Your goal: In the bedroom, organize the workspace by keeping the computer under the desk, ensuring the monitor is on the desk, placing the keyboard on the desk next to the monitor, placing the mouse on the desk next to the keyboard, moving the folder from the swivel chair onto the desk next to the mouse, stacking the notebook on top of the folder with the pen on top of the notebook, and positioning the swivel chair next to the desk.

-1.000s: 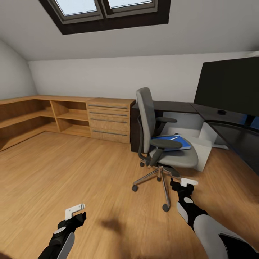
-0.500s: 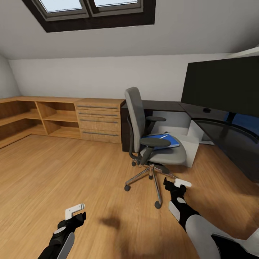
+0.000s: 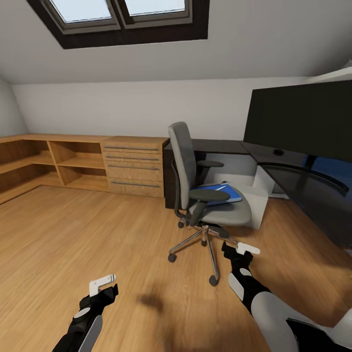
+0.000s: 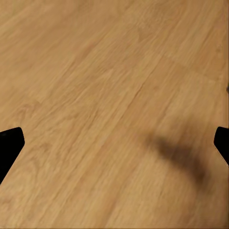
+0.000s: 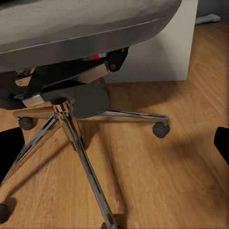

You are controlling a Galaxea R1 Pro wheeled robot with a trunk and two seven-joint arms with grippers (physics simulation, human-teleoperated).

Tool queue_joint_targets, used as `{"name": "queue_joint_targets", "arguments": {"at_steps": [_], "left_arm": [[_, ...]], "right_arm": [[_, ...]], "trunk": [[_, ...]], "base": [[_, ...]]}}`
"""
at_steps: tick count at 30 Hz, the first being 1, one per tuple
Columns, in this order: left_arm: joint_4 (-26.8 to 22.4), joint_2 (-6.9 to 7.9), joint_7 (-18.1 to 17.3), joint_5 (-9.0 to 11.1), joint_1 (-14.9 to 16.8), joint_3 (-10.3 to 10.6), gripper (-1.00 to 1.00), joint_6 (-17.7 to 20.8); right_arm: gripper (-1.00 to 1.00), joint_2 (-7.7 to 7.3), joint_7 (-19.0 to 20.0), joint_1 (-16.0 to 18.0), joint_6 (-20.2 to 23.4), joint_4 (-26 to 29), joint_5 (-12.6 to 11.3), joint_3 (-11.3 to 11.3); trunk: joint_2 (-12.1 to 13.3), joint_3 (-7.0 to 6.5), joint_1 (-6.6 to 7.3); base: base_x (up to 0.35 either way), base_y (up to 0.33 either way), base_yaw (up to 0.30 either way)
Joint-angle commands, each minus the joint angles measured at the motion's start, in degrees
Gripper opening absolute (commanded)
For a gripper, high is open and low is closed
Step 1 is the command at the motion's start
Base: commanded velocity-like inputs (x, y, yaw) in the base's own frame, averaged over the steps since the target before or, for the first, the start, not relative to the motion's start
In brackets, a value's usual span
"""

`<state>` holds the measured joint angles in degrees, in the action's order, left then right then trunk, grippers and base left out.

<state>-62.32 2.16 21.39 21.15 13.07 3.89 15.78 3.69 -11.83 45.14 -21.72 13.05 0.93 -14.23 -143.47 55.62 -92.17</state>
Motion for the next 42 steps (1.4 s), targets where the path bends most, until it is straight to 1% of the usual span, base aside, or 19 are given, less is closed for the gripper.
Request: {"name": "queue_joint_targets", "arguments": {"at_steps": [1, 14, 19, 21, 22, 23, 24, 26, 28, 30, 31, 32, 33, 35, 36, 37, 38, 41, 42], "left_arm": [[-0.1, 0.07, 0.5, 0.5, 0.0, 0.2, 1.00, 0.1], [0.1, 0.12, 0.6, 0.5, 0.0, 0.2, 1.00, 0.0], [0.2, 0.12, 0.4, 0.7, 0.0, 0.1, 1.00, 0.1], [0.2, 0.14, 0.4, 0.7, 0.0, 0.0, 1.00, 0.2], [0.2, 0.14, 0.4, 0.7, 0.0, 0.0, 1.00, 0.2], [0.2, 0.15, 0.4, 0.7, 0.0, 0.0, 1.00, 0.3], [0.2, 0.17, 0.4, 0.7, 0.0, 0.0, 1.00, 0.3], [0.3, 0.19, 0.4, 0.7, 0.0, -0.1, 1.00, 0.3], [0.3, 0.20, 0.4, 0.8, 0.0, -0.1, 1.00, 0.3], [0.3, 0.21, 0.4, 0.8, 0.0, -0.1, 1.00, 0.3], [0.3, 0.21, 0.4, 0.8, 0.0, -0.1, 1.00, 0.3], [0.3, 0.21, 0.5, 0.8, 0.0, -0.1, 1.00, 0.3], [0.3, 0.21, 0.5, 0.8, 0.0, -0.1, 1.00, 0.3], [0.3, 0.21, 0.5, 0.8, 0.0, -0.1, 1.00, 0.3], [0.2, 0.21, 0.5, 0.8, 0.0, -0.1, 1.00, 0.3], [0.3, 0.21, 0.5, 0.8, 0.0, -0.1, 1.00, 0.3], [0.3, 0.21, 0.5, 0.7, 0.0, -0.1, 1.00, 0.2], [0.3, 0.18, 0.5, 0.7, 0.0, 0.0, 1.00, 0.2], [0.3, 0.17, 0.6, 0.6, 0.0, 0.1, 1.00, 0.2]], "right_arm": [[1.00, 0.08, -0.2, 0.1, -0.2, 0.0, 0.1, -0.1], [1.00, 0.18, -1.1, 0.0, -0.2, 0.0, 0.1, -0.1], [1.00, -0.14, -1.0, 0.1, 0.2, 0.4, -0.4, -0.3], [1.00, -0.27, -1.0, 0.1, 1.2, 1.4, -3.0, -1.0], [1.00, -0.43, -0.9, 0.1, 2.3, 2.3, -5.4, -1.6], [1.00, -0.55, -0.8, 0.1, 2.9, 2.7, -6.6, -1.8], [1.00, -0.83, -0.7, 0.1, 4.1, 3.5, -9.1, -2.2], [1.00, -1.13, -0.6, 0.1, 4.9, 4.3, -11.4, -2.4], [1.00, -1.88, -0.5, 0.1, 5.8, 5.9, -15.8, -2.7], [1.00, -2.31, -0.5, 0.2, 6.1, 6.5, -18.1, -2.7], [1.00, -2.76, -0.5, 0.2, 6.4, 6.9, -20.7, -2.8], [1.00, -3.00, -0.5, 0.2, 6.5, 7.0, -22.1, -2.8], [1.00, -3.54, -0.4, 0.3, 6.6, 7.2, -25.2, -2.8], [1.00, -4.05, 0.0, 0.3, 6.7, 7.4, -28.4, -2.8], [1.00, -4.43, 0.7, 0.3, 6.7, 7.4, -31.4, -2.8], [1.00, -4.56, 1.2, 0.3, 6.8, 7.5, -32.8, -2.7], [1.00, -4.78, 2.7, 0.3, 6.8, 7.4, -35.0, -2.7], [1.00, -5.07, 5.8, 0.3, 6.8, 7.4, -37.6, -2.7], [1.00, -5.14, 6.6, 0.3, 6.8, 7.4, -37.9, -2.7]], "trunk": [[0.0, -0.17, 0.04], [0.2, -3.06, 0.37], [0.2, -4.17, 0.50], [1.0, -4.53, 0.94], [1.4, -4.71, 1.16], [1.8, -4.89, 1.38], [2.2, -5.07, 1.60], [3.0, -5.43, 2.04], [3.8, -5.79, 2.48], [4.6, -6.15, 2.92], [5.0, -6.33, 3.13], [5.4, -6.51, 3.35], [5.8, -6.68, 3.57], [6.7, -7.04, 4.01], [7.1, -7.22, 4.23], [7.5, -7.40, 4.45], [7.5, -7.40, 4.45], [7.5, -7.40, 4.45], [7.5, -7.40, 4.45]], "base": [[0.000, 0.000, -0.052], [0.000, 0.000, -0.008], [0.000, 0.000, 0.000], [0.000, 0.000, 0.000], [0.000, 0.000, 0.000], [0.000, 0.000, 0.000], [0.000, 0.000, 0.000], [0.000, 0.000, 0.000], [0.000, 0.000, 0.000], [0.000, 0.000, 0.000], [0.000, 0.000, 0.000], [0.000, 0.000, 0.000], [0.000, 0.000, 0.000], [0.000, 0.000, 0.000], [0.000, 0.000, 0.000], [0.000, 0.000, 0.000], [0.000, 0.000, 0.000], [0.000, 0.000, 0.000], [0.000, 0.000, 0.000]]}}
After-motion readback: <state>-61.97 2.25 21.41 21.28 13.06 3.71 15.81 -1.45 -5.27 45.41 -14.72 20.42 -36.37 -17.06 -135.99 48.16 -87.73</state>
